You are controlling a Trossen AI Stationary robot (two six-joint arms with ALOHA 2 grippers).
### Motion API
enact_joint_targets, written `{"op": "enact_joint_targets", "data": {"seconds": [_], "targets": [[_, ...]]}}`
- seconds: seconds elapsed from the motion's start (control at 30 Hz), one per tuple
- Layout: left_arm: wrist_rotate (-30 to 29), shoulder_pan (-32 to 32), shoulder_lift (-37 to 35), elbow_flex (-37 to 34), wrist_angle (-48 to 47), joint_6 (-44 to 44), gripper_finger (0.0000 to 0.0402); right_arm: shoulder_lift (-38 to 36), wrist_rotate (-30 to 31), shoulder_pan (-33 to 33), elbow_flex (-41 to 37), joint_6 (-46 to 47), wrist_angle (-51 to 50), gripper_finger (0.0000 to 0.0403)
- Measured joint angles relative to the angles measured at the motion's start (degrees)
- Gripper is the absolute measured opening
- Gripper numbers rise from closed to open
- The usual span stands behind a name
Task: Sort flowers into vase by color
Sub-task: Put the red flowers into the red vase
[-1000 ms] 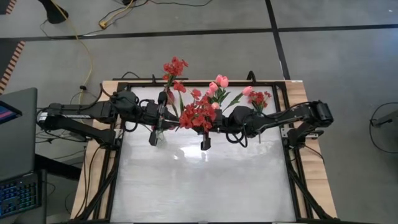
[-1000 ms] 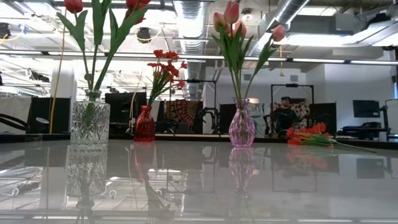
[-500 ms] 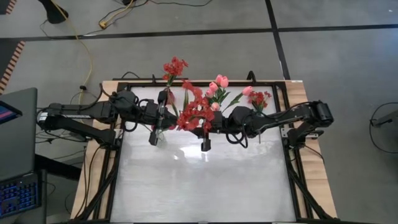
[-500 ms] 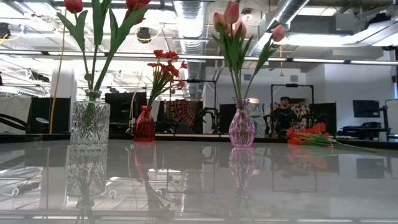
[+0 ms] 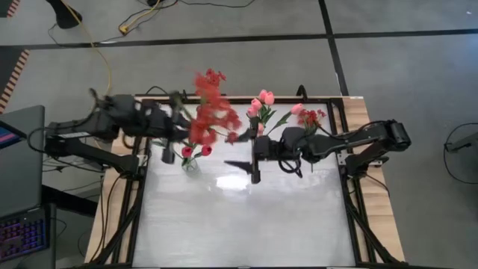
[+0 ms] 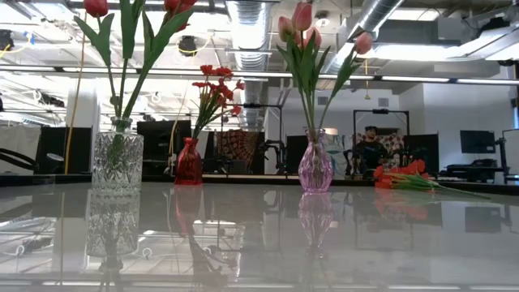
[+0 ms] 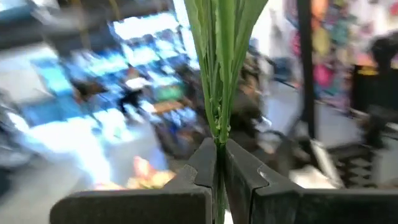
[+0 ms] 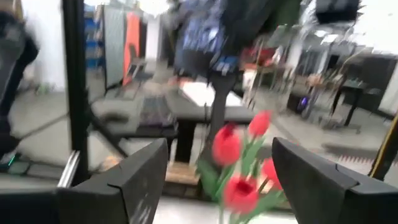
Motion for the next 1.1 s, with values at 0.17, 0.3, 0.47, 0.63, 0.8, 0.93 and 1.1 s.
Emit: {"op": "enact_joint_targets", "data": {"seconds": [0.17,0.3,0.47,0.63,0.8,0.93,1.1], "targets": [[-7.4,3.3,-4.7,0.2,-0.5,5.6,0.0002,0.6,0.0,2.4,0.0,0.4,-6.1,0.0315],[-6.2,11.7,-7.5,-2.3,-0.5,5.3,0.0002,0.6,0.0,5.1,-1.7,0.4,-8.5,0.0313],[1.8,25.7,-9.6,-8.9,2.4,3.2,0.0002,0.7,3.4,9.5,-6.4,1.3,-6.8,0.0313],[11.0,41.8,-10.0,-13.7,8.6,-2.6,0.0002,0.7,11.0,14.0,-11.3,5.6,-6.6,0.0313],[24.5,56.3,-9.1,-20.2,18.6,-13.2,0.0002,0.7,19.4,18.4,-15.0,9.4,-5.9,0.0313],[26.8,62.5,-7.7,-28.9,28.9,-21.8,0.0002,0.1,23.3,20.6,-16.0,9.4,-7.0,0.0313],[24.1,65.3,-6.7,-41.5,48.3,-31.5,0.0002,-4.6,26.4,22.4,-19.0,9.6,-9.8,0.0313]]}}
